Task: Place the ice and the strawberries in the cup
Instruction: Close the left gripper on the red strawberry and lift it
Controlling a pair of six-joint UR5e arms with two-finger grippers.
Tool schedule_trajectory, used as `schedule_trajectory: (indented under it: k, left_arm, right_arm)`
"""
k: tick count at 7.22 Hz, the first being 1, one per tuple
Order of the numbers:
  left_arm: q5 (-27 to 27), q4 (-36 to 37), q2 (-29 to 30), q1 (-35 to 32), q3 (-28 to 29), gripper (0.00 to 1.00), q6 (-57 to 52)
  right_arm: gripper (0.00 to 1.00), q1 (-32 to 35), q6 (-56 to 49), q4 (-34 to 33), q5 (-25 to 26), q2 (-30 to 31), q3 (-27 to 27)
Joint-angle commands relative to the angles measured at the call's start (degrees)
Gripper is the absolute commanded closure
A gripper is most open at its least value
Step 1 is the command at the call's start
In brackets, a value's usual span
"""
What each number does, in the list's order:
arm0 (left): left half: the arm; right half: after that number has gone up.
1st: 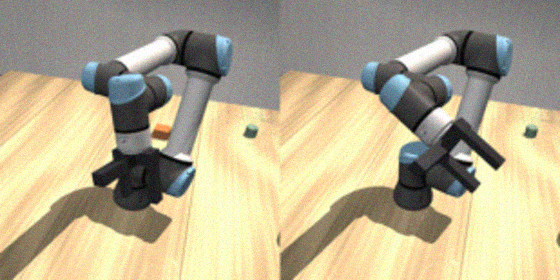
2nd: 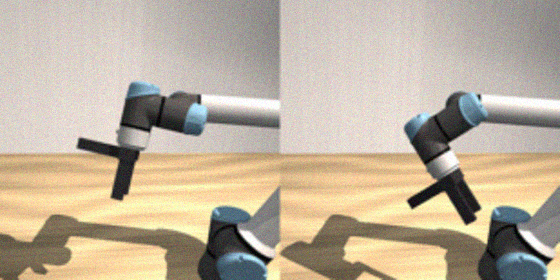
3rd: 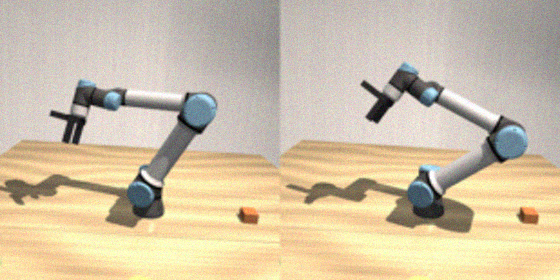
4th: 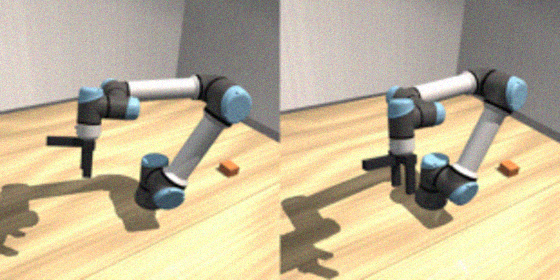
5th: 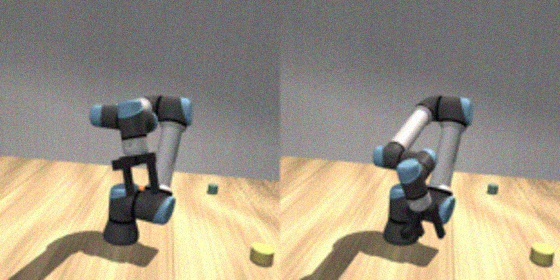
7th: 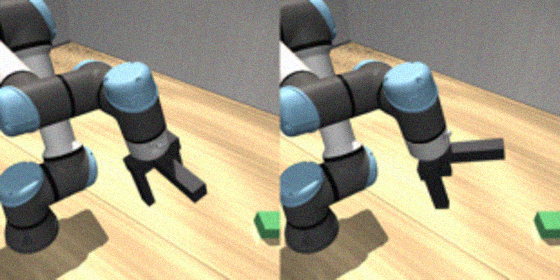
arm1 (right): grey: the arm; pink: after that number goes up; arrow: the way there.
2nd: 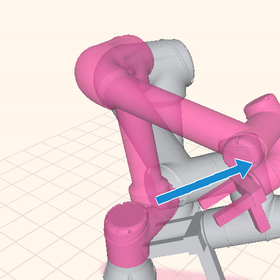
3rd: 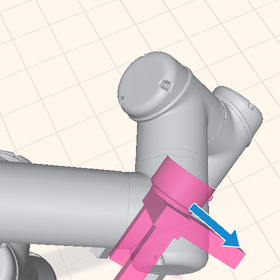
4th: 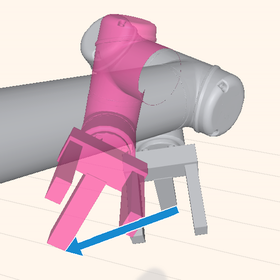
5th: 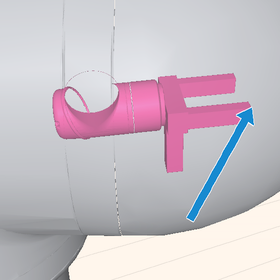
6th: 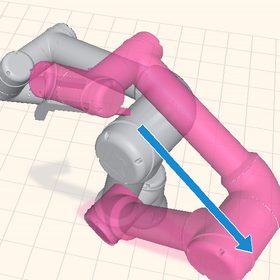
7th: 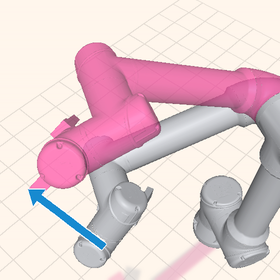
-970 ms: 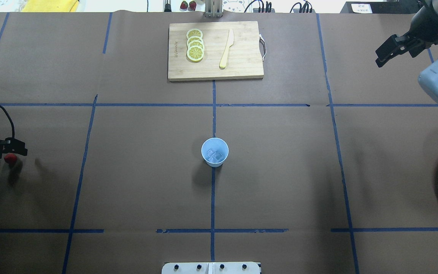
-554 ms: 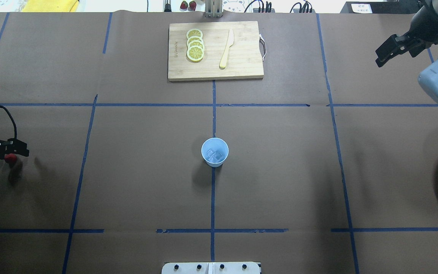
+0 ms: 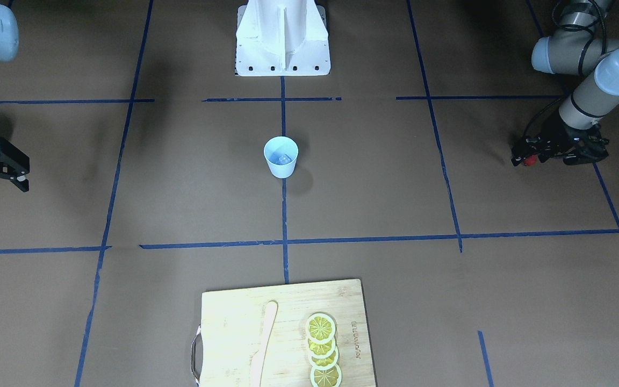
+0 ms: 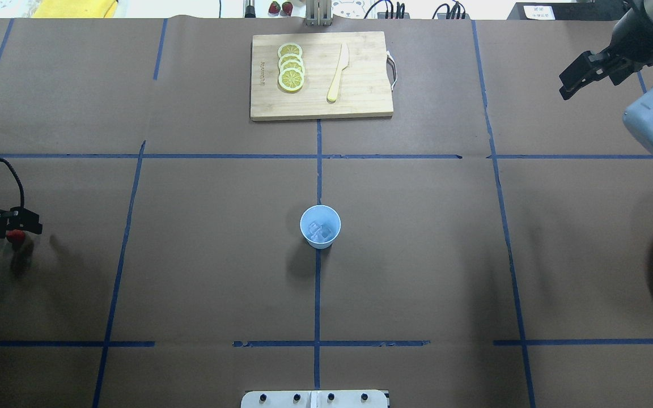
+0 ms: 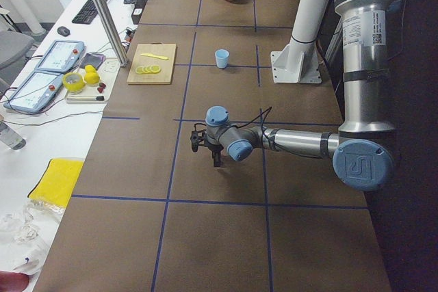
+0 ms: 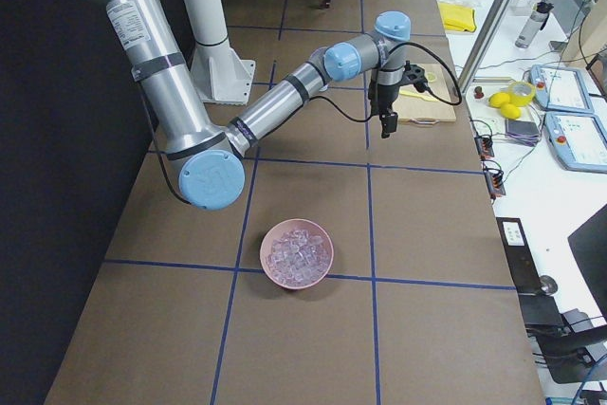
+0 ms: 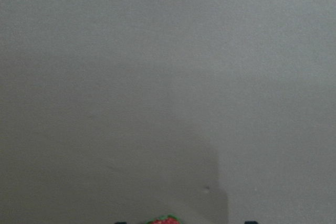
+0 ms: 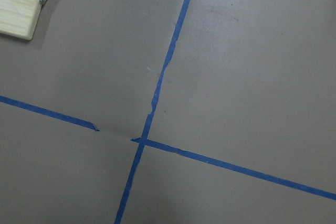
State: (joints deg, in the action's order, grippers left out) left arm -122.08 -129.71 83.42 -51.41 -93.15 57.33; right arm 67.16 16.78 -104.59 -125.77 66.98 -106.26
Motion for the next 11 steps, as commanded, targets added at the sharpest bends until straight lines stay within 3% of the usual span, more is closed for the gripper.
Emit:
schedule_trajectory:
  k: [1, 3, 4, 8, 9, 11]
  left_arm:
    - [0.00, 0.07, -0.19, -0.18, -0.10, 0.21, -0.02]
    - [0.00, 0.07, -0.19, -0.18, -0.27, 0.26, 0.50]
    - [0.00, 0.07, -0.19, -0.18, -0.28, 0.34, 0.59]
    - [-0.26, 0.24, -2.47, -0.53, -2.37, 0.97, 0.77]
    - [-0.96, 1.90, -3.17, -0.62, -5.43, 1.00, 0.77]
    - [-3.34, 15.90, -2.40, -1.84, -15.95, 1.00, 0.68]
  right_arm:
    - [0.01, -0.01, 0.01, 0.00, 0.00, -0.09, 0.00]
    - [0.01, -0.01, 0.01, 0.00, -0.09, -0.09, 0.00]
    - [0.01, -0.01, 0.18, 0.00, -0.09, -0.09, -0.09]
    - [0.01, -0.01, 0.19, 0.00, -0.09, -0.09, -0.09]
    - [0.01, -0.01, 0.27, 0.00, 0.00, -0.09, -0.18]
    - [0.01, 0.08, 0.01, 0.00, -0.09, 0.17, -0.09]
